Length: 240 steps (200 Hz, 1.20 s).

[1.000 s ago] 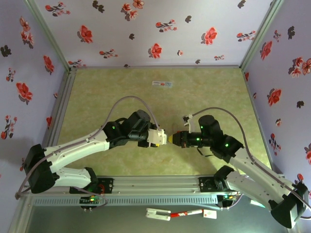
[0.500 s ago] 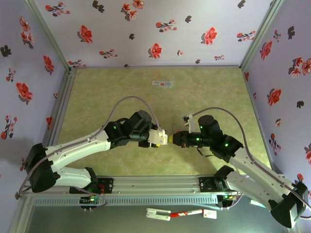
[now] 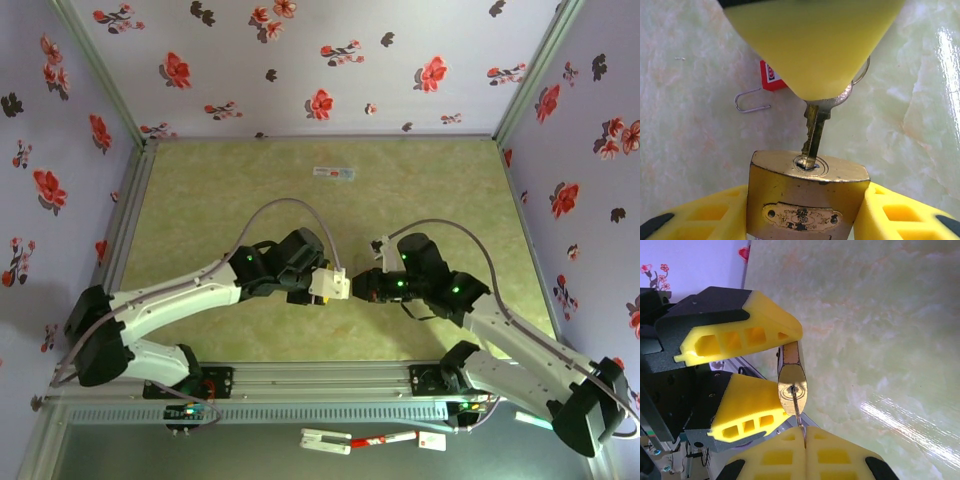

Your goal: Unlock with the key

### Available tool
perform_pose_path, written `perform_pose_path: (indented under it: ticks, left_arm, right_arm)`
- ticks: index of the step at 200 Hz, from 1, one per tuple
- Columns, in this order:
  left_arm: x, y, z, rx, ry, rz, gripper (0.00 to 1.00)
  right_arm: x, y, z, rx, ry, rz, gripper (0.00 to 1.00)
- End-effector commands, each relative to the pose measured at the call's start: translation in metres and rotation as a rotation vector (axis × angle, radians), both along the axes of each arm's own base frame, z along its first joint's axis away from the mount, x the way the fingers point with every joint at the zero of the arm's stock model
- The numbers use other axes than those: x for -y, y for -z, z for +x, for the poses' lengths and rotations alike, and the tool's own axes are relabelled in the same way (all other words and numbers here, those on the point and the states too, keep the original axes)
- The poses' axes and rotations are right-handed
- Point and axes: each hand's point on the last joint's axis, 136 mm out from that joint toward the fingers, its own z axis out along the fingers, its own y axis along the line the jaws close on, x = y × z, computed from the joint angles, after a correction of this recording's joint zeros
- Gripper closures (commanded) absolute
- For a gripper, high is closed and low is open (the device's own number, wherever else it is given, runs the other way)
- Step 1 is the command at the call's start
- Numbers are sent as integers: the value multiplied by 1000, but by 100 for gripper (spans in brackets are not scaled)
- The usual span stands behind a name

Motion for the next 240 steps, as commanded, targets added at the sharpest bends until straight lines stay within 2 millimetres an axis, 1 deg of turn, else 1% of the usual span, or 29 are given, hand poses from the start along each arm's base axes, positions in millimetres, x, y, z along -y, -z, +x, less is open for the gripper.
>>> perform_pose_path:
  ticks: [1,21,42,58,71,86,98,115,147,164,183,201,222,240]
  left_arm:
    - [43,-60,-9,13,55,-219,85]
    - [46,-58,-12,-5,55,-215,85]
    - [46,-53,-13,-19,46,-207,87]
    - [46,-54,-14,-26,43,-217,87]
    - [43,-51,-13,-24,34,-206,88]
    - [36,-42,-9,-17,0,-179,88]
    - [27,-30,-5,-32,-38,-158,89]
    - [12,-11,-2,-72,-97,-134,90]
    - [-17,27,3,-144,-228,-75,90]
    - [-29,47,4,-178,-293,-28,90]
    - [-39,69,6,-227,-357,30,90]
    - [-45,88,8,-266,-408,92,90]
    - [-47,105,14,-296,-486,143,90]
    - [-49,117,19,-332,-568,175,88]
  right_arm:
    - [-1,1,8,28,30,-15,100]
    - [-3,-4,11,50,34,10,100]
    - [-2,1,10,40,33,2,100]
    - [-2,2,8,33,28,4,100]
    - [2,3,7,39,36,-14,100]
    - [12,3,7,43,64,-54,100]
    - [19,-1,7,48,81,-64,100]
    - [31,0,8,28,114,-83,100]
    - [56,14,9,-45,193,-143,100]
    - [65,19,11,-65,231,-153,100]
    - [68,18,13,-68,250,-152,100]
    - [69,13,15,-60,255,-153,100]
    - [70,8,16,-52,262,-155,100]
    - [72,6,15,-47,266,-158,100]
